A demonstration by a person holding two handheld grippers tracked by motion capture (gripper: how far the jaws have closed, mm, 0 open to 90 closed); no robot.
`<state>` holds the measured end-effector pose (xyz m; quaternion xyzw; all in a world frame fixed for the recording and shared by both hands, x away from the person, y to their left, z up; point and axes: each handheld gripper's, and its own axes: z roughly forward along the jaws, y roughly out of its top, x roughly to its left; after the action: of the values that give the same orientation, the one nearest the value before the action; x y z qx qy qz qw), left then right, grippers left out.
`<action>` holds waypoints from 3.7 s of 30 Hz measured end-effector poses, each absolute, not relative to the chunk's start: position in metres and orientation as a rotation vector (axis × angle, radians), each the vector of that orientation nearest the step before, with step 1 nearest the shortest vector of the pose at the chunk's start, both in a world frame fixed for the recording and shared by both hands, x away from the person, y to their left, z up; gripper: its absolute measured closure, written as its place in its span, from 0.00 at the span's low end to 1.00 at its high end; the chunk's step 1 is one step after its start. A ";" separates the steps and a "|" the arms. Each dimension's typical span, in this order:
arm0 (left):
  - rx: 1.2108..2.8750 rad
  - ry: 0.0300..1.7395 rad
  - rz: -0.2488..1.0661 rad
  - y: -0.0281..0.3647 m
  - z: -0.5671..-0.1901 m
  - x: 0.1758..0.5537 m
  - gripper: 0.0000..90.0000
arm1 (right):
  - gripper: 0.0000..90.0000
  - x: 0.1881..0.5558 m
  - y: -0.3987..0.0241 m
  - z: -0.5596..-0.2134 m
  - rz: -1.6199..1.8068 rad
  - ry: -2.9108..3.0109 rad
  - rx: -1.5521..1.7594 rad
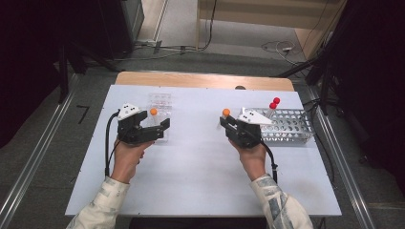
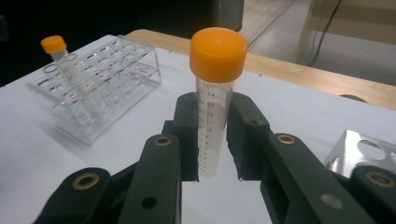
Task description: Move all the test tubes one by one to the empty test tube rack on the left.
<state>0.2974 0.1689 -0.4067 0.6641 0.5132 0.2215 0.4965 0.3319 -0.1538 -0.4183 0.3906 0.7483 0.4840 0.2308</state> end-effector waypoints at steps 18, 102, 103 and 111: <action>1.679 1.117 0.486 0.136 -0.401 0.286 0.16 | 0.80 0.311 -0.105 -0.433 1.352 2.202 0.945; 1.587 1.201 0.624 0.197 -0.385 0.310 0.77 | 0.44 0.301 -0.117 -0.437 1.390 2.320 0.954; 1.589 1.198 0.627 0.196 -0.386 0.311 0.77 | 0.44 0.301 -0.117 -0.436 1.391 2.319 0.955; 1.636 1.220 0.639 0.187 -0.402 0.314 0.77 | 0.44 0.301 -0.118 -0.437 1.389 2.321 0.952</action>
<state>0.3139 0.1871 -0.4023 0.6710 0.5003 0.2618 0.4806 0.3011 -0.1179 -0.4367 0.3290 0.8017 0.4800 0.1366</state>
